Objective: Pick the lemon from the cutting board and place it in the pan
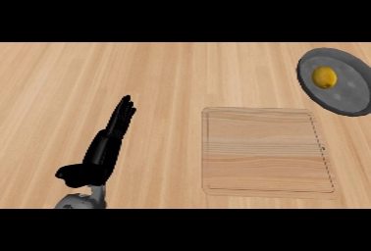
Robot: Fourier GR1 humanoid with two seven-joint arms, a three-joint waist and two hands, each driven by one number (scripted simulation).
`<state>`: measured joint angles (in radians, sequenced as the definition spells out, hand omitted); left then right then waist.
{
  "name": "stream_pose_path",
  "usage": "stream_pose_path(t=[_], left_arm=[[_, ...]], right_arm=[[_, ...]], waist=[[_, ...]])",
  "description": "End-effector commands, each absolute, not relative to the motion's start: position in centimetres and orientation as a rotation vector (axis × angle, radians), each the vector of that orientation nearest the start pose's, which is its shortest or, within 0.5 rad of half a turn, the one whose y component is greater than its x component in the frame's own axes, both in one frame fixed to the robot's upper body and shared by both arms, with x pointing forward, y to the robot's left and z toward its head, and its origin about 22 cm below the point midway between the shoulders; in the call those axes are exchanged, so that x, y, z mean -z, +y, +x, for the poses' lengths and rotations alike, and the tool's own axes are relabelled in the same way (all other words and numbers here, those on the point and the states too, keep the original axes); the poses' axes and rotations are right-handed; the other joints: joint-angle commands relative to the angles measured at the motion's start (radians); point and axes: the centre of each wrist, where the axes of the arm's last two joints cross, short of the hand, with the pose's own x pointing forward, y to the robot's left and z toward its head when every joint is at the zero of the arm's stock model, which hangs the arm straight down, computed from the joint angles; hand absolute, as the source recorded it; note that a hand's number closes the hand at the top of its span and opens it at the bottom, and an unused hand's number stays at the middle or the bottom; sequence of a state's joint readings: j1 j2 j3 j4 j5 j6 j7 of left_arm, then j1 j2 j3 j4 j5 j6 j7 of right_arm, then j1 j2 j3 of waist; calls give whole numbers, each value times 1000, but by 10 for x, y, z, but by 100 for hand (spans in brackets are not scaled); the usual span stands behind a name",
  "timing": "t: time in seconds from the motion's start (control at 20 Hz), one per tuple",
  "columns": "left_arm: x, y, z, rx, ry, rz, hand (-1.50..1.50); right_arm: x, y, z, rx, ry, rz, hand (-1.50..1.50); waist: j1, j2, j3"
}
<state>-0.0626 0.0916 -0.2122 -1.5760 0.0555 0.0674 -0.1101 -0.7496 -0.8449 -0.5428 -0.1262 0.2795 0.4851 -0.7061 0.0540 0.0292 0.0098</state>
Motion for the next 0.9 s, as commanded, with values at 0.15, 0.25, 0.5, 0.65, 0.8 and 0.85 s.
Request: stream_pose_path(t=[0.15, 0.25, 0.5, 0.65, 0.8, 0.85], left_arm=[[-2, 188, 245, 161, -1711, -107, 0], [-12, 201, 246, 150, -1736, -112, 0], [0, 193, 252, 163, -1710, -90, 0], [-7, 185, 252, 171, -1733, -117, 0], [-7, 182, 248, 151, -1734, -108, 0], [-13, 191, 251, 175, -1718, -122, 0]], right_arm=[[-82, -553, 282, -223, -1772, -190, -150], [-71, -551, 277, -228, -1762, -210, -150], [-64, -553, 269, -266, -1741, -190, -150], [-58, -544, 277, -283, -1749, -233, -150], [-62, -555, 265, -277, -1739, -254, -150], [-59, -550, 270, -299, -1730, -260, -150]], waist=[[-14, -5, -1], [-6, -7, -1], [-16, -4, -1], [-7, -6, -1], [-10, -9, -1], [-2, -7, 0]])
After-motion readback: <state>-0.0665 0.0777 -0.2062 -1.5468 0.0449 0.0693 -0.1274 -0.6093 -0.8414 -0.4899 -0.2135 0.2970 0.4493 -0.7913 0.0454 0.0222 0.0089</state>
